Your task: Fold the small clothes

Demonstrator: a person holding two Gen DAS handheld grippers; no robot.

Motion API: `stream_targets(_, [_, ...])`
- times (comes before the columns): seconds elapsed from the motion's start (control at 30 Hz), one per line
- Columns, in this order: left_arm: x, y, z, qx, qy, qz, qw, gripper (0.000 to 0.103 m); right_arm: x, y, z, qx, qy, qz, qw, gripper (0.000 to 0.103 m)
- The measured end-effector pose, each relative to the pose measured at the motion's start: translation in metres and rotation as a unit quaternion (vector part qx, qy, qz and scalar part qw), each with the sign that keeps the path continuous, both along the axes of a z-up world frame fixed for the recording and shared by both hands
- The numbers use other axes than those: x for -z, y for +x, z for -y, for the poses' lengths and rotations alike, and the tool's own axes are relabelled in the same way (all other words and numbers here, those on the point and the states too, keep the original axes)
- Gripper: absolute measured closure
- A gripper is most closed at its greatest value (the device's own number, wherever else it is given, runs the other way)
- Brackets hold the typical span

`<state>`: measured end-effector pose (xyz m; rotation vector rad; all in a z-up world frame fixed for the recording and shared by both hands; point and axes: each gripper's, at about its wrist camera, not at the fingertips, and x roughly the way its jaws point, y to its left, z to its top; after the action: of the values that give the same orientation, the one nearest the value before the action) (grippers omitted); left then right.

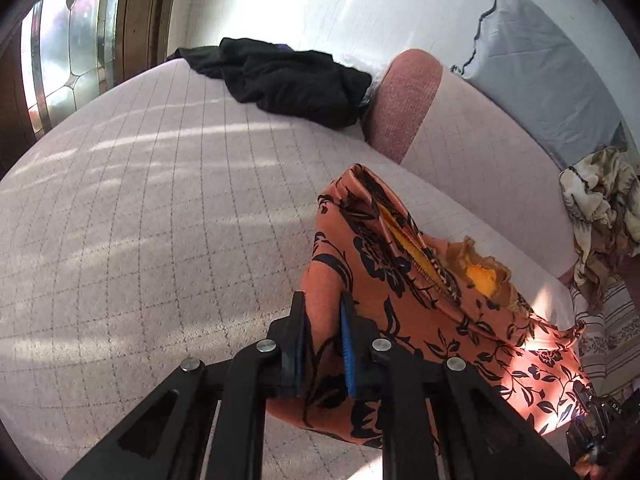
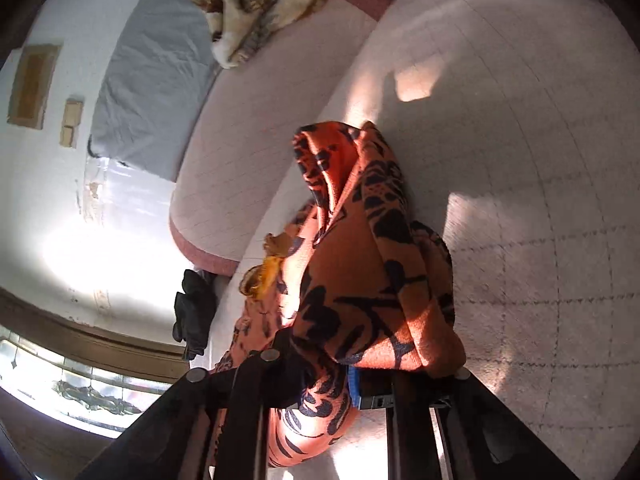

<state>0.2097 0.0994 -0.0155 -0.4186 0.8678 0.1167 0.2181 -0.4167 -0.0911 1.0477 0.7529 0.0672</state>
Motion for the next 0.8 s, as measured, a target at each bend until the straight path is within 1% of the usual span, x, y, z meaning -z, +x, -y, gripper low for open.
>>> stream_targets(0.03, [-0.011,-0.009,0.001,0.004,-0.001,0.012,0.9999,0.087,-0.015,-0.003,-0.002,-0.006,-0.008,0.011,1.000,0.092])
stream_targets(0.1, [-0.030,-0.034,0.001,0.007,0.002,0.034,0.9994,0.087,-0.042,-0.014,-0.005,-0.016,-0.025,0.031,0.999,0.092])
stream_targets(0.17, [-0.042,-0.060,-0.006,0.012,-0.008,0.045,0.9989,0.087,-0.061,-0.035,-0.005,-0.024,-0.030,0.047,0.998,0.092])
stream_targets(0.2, [-0.042,-0.077,-0.011,0.012,-0.011,0.045,0.9989,0.087,-0.066,-0.050,-0.004,-0.028,-0.029,0.052,0.998,0.092])
stream_targets(0.27, [-0.031,-0.113,-0.018,0.017,-0.004,0.035,0.9993,0.087,-0.068,-0.086,-0.006,-0.039,-0.033,0.050,0.997,0.092])
stream_targets(0.3, [-0.018,-0.130,-0.021,0.017,0.001,0.022,0.9996,0.086,-0.061,-0.105,-0.006,-0.045,-0.038,0.041,0.997,0.092])
stream_targets(0.33, [0.002,-0.145,-0.024,0.013,0.006,0.001,0.9999,0.083,-0.050,-0.125,-0.005,-0.049,-0.041,0.024,0.998,0.091])
stream_targets(0.37, [0.027,-0.156,-0.024,0.014,0.016,-0.027,0.9994,0.082,-0.031,-0.143,-0.005,-0.056,-0.044,-0.001,0.997,0.087])
stream_targets(0.4, [0.054,-0.160,-0.027,0.019,0.030,-0.066,0.9972,0.082,-0.008,-0.157,-0.004,-0.061,-0.051,-0.031,0.996,0.084])
stream_targets(0.43, [0.077,-0.162,-0.033,0.019,0.027,-0.105,0.9939,0.076,0.020,-0.168,-0.002,-0.068,-0.062,-0.077,0.993,0.065])
stream_targets(0.47, [0.081,-0.170,-0.042,0.016,-0.002,-0.082,0.9965,0.072,0.047,-0.179,0.004,-0.071,-0.053,-0.125,0.988,0.057])
stream_targets(0.5, [0.075,-0.172,-0.047,0.014,-0.005,-0.073,0.9972,0.067,0.057,-0.194,0.013,-0.057,-0.011,-0.088,0.994,0.058])
stream_targets(0.53, [0.065,-0.171,-0.049,0.007,0.012,-0.078,0.9969,0.059,0.055,-0.204,0.023,-0.047,0.000,-0.082,0.996,0.058])
stream_targets(0.57, [0.053,-0.171,-0.052,-0.006,0.032,-0.064,0.9974,0.058,0.047,-0.210,0.028,-0.043,-0.011,-0.089,0.995,0.047])
stream_targets(0.6, [0.040,-0.173,-0.054,-0.016,0.046,-0.040,0.9980,0.058,0.037,-0.216,0.034,-0.029,-0.034,-0.087,0.995,0.039])
stream_targets(0.63, [0.029,-0.173,-0.055,-0.019,0.053,-0.023,0.9981,0.055,0.025,-0.222,0.040,-0.010,-0.060,-0.079,0.995,0.033])
stream_targets(0.67, [0.020,-0.173,-0.055,-0.015,0.056,-0.013,0.9982,0.054,0.013,-0.223,0.045,0.002,-0.082,-0.069,0.994,0.033])
stream_targets(0.73, [0.006,-0.169,-0.049,0.011,0.051,0.004,0.9986,0.053,-0.008,-0.215,0.048,0.006,-0.101,-0.046,0.994,0.033])
stream_targets(0.8, [0.000,-0.168,-0.031,0.047,0.052,0.016,0.9974,0.053,-0.022,-0.195,0.041,-0.028,-0.099,-0.024,0.994,0.033])
